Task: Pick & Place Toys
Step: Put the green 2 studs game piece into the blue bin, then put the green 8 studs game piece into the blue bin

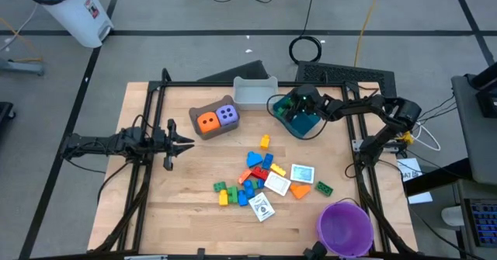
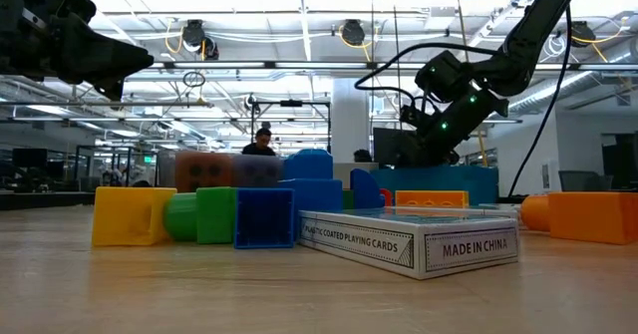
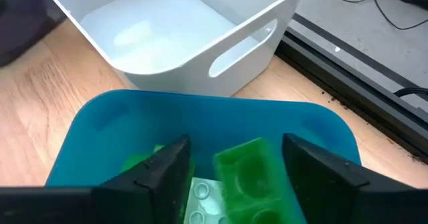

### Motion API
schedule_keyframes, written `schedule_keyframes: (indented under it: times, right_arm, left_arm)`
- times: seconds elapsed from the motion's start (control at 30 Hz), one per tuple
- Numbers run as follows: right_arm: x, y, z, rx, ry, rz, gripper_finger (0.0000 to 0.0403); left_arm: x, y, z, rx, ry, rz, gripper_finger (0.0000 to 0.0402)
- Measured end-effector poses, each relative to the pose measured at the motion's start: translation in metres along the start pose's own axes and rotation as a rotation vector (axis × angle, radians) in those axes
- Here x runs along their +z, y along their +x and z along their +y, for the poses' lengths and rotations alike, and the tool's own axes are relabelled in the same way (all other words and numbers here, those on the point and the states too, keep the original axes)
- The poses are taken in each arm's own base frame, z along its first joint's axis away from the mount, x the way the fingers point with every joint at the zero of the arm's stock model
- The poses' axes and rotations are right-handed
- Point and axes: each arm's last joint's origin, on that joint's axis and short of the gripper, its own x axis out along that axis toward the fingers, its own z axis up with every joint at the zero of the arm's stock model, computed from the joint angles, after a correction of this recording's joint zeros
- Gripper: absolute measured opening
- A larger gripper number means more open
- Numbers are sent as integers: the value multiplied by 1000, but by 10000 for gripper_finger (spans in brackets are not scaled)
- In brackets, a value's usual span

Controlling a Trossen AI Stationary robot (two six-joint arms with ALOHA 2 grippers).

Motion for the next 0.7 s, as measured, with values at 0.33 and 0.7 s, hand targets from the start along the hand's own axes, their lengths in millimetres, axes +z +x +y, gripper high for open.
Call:
schedule_keyframes:
  times: [0.33, 0.7]
  right_arm:
    - [13, -16, 12, 41, -28, -68, 292]
    - [31, -83, 49, 184, -152, -139, 284]
  left_arm:
    - [0, 0, 0, 0, 0, 0, 76]
    - [0, 0, 0, 0, 0, 0, 76]
